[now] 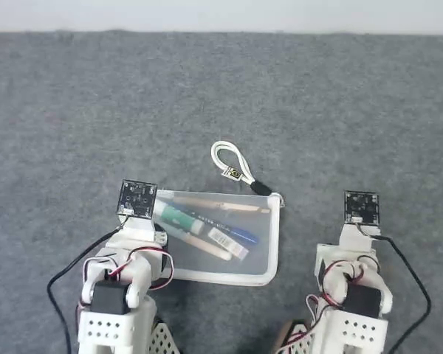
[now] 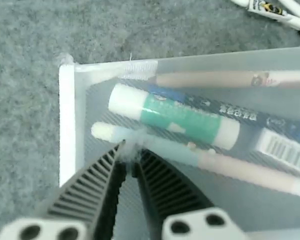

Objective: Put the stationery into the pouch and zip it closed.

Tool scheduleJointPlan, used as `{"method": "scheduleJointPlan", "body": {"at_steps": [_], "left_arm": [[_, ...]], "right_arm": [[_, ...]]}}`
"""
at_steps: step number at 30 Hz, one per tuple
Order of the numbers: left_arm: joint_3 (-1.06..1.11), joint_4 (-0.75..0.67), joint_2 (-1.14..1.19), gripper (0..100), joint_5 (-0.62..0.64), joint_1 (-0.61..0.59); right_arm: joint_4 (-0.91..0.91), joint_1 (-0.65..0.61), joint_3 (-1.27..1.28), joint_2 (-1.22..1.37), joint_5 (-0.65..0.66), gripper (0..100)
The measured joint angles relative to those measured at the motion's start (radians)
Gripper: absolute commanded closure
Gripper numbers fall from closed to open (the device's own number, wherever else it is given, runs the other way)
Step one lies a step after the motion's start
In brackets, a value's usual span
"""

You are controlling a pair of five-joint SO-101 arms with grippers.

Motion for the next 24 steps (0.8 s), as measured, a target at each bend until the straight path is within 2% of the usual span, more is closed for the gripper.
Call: {"method": "scheduleJointPlan", "body": {"at_steps": [24], "left_arm": [[0.000, 0.000, 0.000, 99, 0.002, -0.002]], "right_arm": [[0.000, -0.012, 0.000, 0.000, 0.000, 99.0]]}}
